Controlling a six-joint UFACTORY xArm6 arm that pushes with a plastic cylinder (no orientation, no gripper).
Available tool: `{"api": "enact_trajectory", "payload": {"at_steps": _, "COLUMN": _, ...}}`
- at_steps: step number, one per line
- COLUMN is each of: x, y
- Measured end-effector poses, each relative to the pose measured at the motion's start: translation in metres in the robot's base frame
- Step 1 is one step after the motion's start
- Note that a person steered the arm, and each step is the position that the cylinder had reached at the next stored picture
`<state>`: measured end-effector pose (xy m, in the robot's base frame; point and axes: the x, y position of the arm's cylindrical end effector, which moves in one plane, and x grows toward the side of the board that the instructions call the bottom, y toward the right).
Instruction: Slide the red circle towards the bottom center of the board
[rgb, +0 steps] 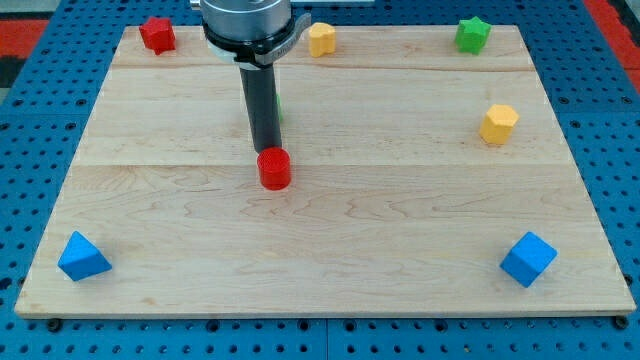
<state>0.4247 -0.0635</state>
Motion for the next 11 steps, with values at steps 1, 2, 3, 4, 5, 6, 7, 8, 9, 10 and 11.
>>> {"api": "enact_trajectory", "payload": {"at_steps": 1, "x": 0.024, "y": 0.002}}
{"api": "enact_trajectory", "payload": {"at_steps": 2, "x": 0.042, "y": -0.001}}
{"api": "enact_trajectory", "payload": {"at_steps": 3, "x": 0.066, "y": 0.0}}
{"api": "enact_trajectory", "payload": {"at_steps": 4, "x": 0.086, "y": 0.007}}
{"api": "enact_trajectory", "payload": {"at_steps": 5, "x": 0.098, "y": 0.017}}
{"api": "enact_trajectory", "payload": {"at_steps": 6, "x": 0.112, "y": 0.018}}
{"api": "enact_trajectory", "payload": {"at_steps": 7, "x": 0.129, "y": 0.018}}
{"api": "enact_trajectory", "payload": {"at_steps": 8, "x": 0.134, "y": 0.024}}
{"api": "enact_trajectory", "payload": {"at_steps": 9, "x": 0.134, "y": 0.037}}
{"api": "enact_trajectory", "payload": {"at_steps": 10, "x": 0.135, "y": 0.042}}
{"api": "enact_trajectory", "payload": {"at_steps": 11, "x": 0.13, "y": 0.038}}
